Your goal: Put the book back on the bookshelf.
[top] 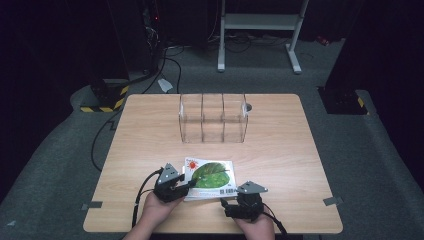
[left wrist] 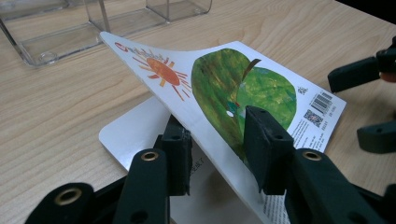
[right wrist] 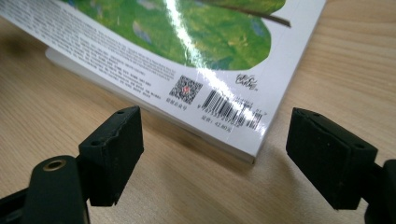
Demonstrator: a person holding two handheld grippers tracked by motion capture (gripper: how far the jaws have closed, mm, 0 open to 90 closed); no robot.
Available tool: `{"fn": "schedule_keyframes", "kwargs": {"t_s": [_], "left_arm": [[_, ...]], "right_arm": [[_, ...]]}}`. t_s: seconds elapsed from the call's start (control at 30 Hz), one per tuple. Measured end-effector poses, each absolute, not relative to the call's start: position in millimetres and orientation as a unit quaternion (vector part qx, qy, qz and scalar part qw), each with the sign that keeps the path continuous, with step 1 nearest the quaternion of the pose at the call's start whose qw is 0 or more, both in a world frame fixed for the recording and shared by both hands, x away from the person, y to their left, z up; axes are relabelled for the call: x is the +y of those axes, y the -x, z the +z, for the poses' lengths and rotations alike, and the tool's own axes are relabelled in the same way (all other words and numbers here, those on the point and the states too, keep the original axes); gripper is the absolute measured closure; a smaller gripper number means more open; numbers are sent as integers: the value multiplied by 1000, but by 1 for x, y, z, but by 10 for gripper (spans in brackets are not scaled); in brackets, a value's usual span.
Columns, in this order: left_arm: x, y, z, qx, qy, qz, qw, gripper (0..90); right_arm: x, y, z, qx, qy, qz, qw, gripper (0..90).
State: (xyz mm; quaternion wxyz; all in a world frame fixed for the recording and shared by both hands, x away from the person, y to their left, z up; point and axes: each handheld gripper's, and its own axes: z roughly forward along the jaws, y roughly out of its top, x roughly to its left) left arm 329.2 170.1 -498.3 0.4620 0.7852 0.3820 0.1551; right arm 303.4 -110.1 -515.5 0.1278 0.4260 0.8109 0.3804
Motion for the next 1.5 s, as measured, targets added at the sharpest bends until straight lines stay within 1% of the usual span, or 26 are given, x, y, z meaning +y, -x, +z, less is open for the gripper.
{"fn": "schedule_keyframes", "kwargs": {"t_s": [0.13,0.23,0.3,0.37,0.5,0.57,0.67,0.8,0.93,1.1,1.5], "left_arm": [[171,-327,-497,369,-788,163,464,642],[169,-324,-496,357,-790,179,466,642],[168,-322,-494,351,-790,186,467,642],[168,-319,-493,345,-789,191,471,642],[167,-316,-491,333,-789,205,474,644],[167,-315,-490,329,-788,209,476,644],[167,-312,-489,323,-788,216,478,644],[164,-306,-486,304,-789,231,481,647],[162,-301,-482,283,-791,247,483,651],[160,-298,-481,278,-790,253,484,653],[160,-297,-481,275,-791,256,483,656]], "right_arm": [[-115,-305,-512,800,-430,398,132,181],[-117,-307,-510,788,-439,409,134,179],[-119,-311,-509,782,-440,424,126,151],[-120,-316,-509,774,-443,436,117,143],[-119,-327,-509,770,-449,439,112,141],[-120,-333,-509,767,-456,441,95,146],[-121,-343,-509,763,-458,446,99,154],[-122,-346,-514,760,-463,448,91,152],[-122,-346,-518,762,-465,444,73,144],[-122,-350,-519,757,-458,461,64,143],[-120,-360,-521,753,-467,463,18,111]]}}
